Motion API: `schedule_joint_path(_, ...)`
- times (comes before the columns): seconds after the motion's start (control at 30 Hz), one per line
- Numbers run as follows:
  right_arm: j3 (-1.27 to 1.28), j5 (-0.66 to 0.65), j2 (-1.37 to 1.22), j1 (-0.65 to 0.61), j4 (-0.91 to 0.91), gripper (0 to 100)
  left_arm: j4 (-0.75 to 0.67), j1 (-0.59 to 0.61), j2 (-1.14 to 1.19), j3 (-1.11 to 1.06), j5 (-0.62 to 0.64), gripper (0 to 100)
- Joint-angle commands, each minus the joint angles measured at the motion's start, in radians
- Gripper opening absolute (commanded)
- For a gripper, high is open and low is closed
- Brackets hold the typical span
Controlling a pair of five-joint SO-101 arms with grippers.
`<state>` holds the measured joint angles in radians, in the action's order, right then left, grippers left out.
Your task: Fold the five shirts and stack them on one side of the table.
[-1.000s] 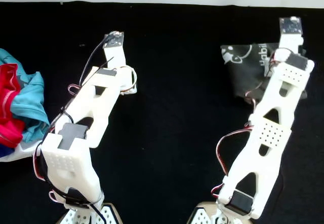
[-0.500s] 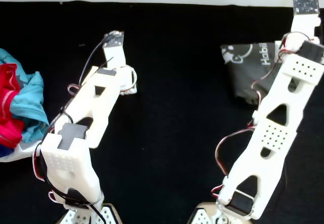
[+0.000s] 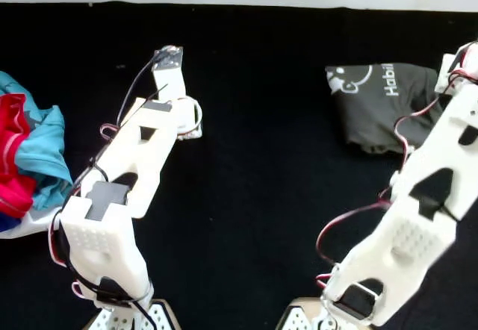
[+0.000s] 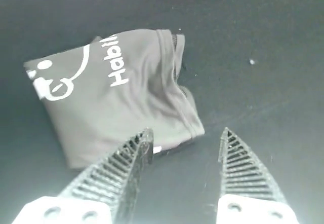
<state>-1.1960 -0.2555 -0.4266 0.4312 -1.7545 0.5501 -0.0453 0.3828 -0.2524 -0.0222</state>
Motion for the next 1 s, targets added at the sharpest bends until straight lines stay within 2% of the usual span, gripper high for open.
schedule_joint_path(0.0,0.479,0.018,0.420,-0.068,-0.012,21.3,0.002,-0.010,0.002,0.025,0.003,16)
schedule_joint_path(0.1,0.877,0.017,0.700,-0.130,-0.005,21.3,0.005,-0.010,0.002,0.025,0.003,16)
schedule_joint_path(0.23,1.271,0.017,0.983,-0.157,0.042,21.3,0.006,-0.007,0.001,0.025,0.003,16)
schedule_joint_path(0.4,1.616,0.021,1.208,-0.162,0.199,21.3,0.017,-0.012,-0.007,0.022,0.008,16)
schedule_joint_path(0.57,1.920,0.021,1.316,-0.165,0.374,21.3,0.117,-0.033,-0.054,0.048,0.009,16)
schedule_joint_path(0.7,2.066,0.021,1.379,-0.211,0.472,21.3,0.175,-0.033,-0.113,0.045,0.003,16)
schedule_joint_path(0.8,2.143,0.021,1.445,-0.274,0.544,21.3,0.299,0.024,-0.197,0.059,-0.014,16)
schedule_joint_path(0.87,2.207,0.023,1.489,-0.351,0.621,21.3,0.384,0.085,-0.272,0.064,-0.100,16)
schedule_joint_path(0.97,2.315,0.023,1.526,-0.535,0.794,21.3,0.477,0.223,-0.401,0.065,-0.233,16)
